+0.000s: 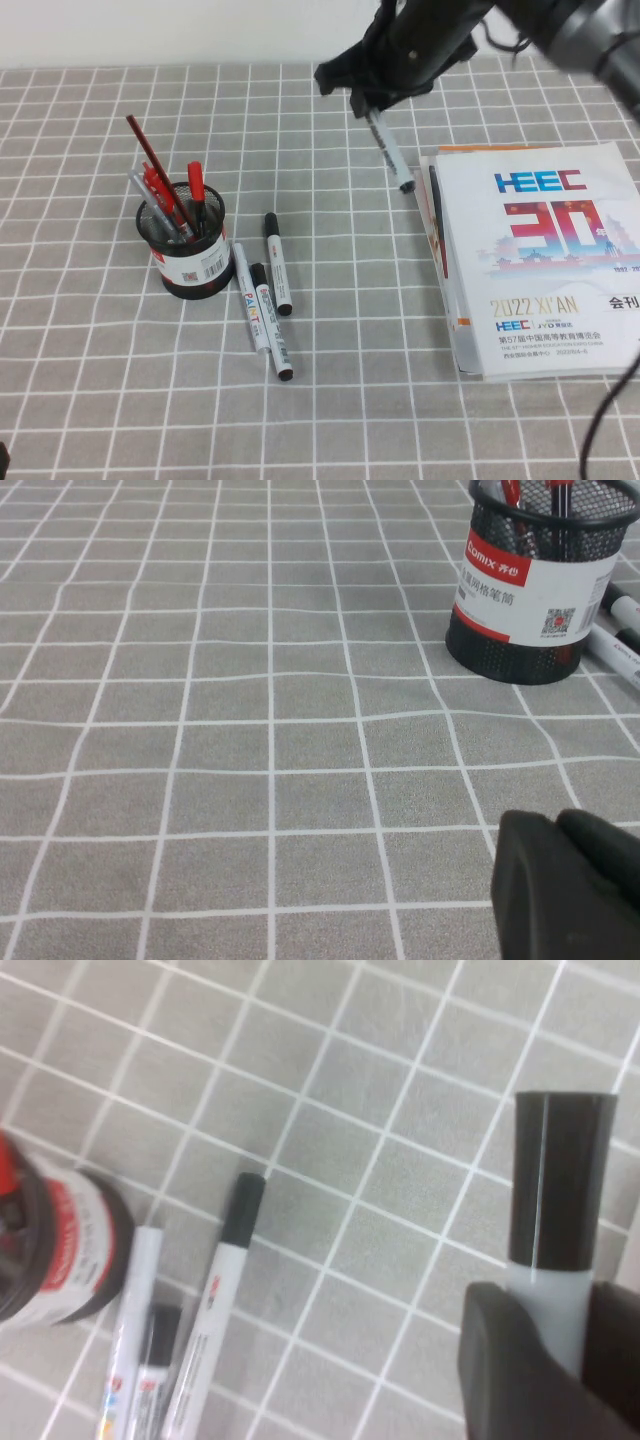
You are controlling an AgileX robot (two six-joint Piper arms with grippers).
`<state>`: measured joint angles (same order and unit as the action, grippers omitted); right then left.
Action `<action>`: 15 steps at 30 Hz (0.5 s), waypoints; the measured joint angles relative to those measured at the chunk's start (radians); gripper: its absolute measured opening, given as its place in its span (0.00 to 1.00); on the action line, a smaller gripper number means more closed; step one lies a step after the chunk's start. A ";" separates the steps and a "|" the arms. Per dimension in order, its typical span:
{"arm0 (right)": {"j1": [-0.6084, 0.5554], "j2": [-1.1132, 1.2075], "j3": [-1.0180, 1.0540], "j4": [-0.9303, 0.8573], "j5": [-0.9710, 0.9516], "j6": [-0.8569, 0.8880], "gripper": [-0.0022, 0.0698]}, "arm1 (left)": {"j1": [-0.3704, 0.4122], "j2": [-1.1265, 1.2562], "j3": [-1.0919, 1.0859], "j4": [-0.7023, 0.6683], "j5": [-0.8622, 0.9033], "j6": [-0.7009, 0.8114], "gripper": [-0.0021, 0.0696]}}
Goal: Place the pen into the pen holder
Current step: Place the pen onto the pen holder
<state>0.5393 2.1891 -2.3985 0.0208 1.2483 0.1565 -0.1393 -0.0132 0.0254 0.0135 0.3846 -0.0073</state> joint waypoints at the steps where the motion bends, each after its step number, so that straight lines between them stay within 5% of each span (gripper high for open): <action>1: 0.000 -0.021 0.018 0.000 0.000 -0.008 0.17 | 0.000 0.000 0.000 0.000 0.000 0.000 0.02; 9: 0.000 -0.177 0.255 -0.004 -0.032 -0.020 0.17 | 0.000 0.000 0.000 0.000 0.000 0.000 0.02; 15: 0.000 -0.447 0.628 0.021 -0.325 -0.036 0.17 | 0.000 0.000 0.000 0.000 0.000 0.000 0.02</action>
<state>0.5393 1.7422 -1.7709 0.0420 0.9234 0.1210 -0.1393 -0.0132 0.0254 0.0135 0.3846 -0.0073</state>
